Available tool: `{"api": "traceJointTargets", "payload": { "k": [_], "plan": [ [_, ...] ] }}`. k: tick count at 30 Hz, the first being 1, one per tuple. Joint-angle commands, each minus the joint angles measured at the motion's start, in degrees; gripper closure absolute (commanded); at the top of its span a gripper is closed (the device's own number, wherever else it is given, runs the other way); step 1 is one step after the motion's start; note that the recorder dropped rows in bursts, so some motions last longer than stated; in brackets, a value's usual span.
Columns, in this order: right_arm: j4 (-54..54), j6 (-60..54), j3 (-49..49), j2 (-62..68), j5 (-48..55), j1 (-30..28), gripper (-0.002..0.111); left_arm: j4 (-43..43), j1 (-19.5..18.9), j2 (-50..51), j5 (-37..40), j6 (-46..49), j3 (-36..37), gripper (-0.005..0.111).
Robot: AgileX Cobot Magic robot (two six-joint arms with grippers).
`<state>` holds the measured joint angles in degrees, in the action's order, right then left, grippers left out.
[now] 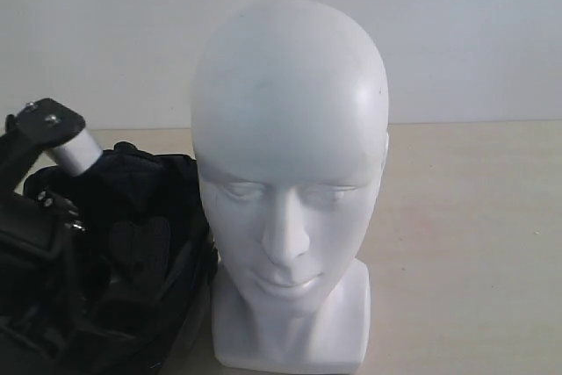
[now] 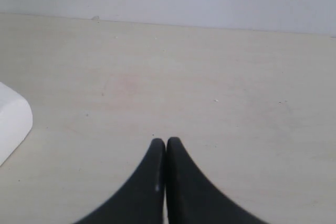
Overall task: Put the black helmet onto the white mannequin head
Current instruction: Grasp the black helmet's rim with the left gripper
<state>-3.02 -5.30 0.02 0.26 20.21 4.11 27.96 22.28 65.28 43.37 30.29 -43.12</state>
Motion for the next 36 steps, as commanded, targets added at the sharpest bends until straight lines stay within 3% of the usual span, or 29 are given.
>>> {"api": "traceJointTargets", "payload": {
  "k": [1, 7, 13, 17, 28, 36],
  "plan": [
    [0.2, 0.1, 0.0, -0.3, -0.7, -0.1, 0.109, -2.4, 3.8, 3.9, -5.5, -3.1, -0.3, 0.051],
    [0.2, 0.1, 0.0, -0.3, -0.7, -0.1, 0.109, -3.4, 4.2, 9.2, -6.7, -4.6, -3.3, 0.033],
    [0.2, 0.1, 0.0, -0.3, -0.7, -0.1, 0.109, -3.8, 4.2, 14.0, -7.3, -5.0, -7.1, 0.033],
    [0.2, 0.1, 0.0, -0.3, -0.7, -0.1, 0.109, -9.4, 4.2, 16.9, -6.5, -8.5, -8.9, 0.034],
    [0.2, 0.1, 0.0, -0.3, -0.7, -0.1, 0.109, -11.0, 4.2, 20.7, -7.8, -10.0, -8.9, 0.034],
    [0.2, 0.1, 0.0, -0.3, -0.7, -0.1, 0.109, -11.1, 4.2, 22.5, -8.2, -10.1, -8.9, 0.041]
  ]
}}
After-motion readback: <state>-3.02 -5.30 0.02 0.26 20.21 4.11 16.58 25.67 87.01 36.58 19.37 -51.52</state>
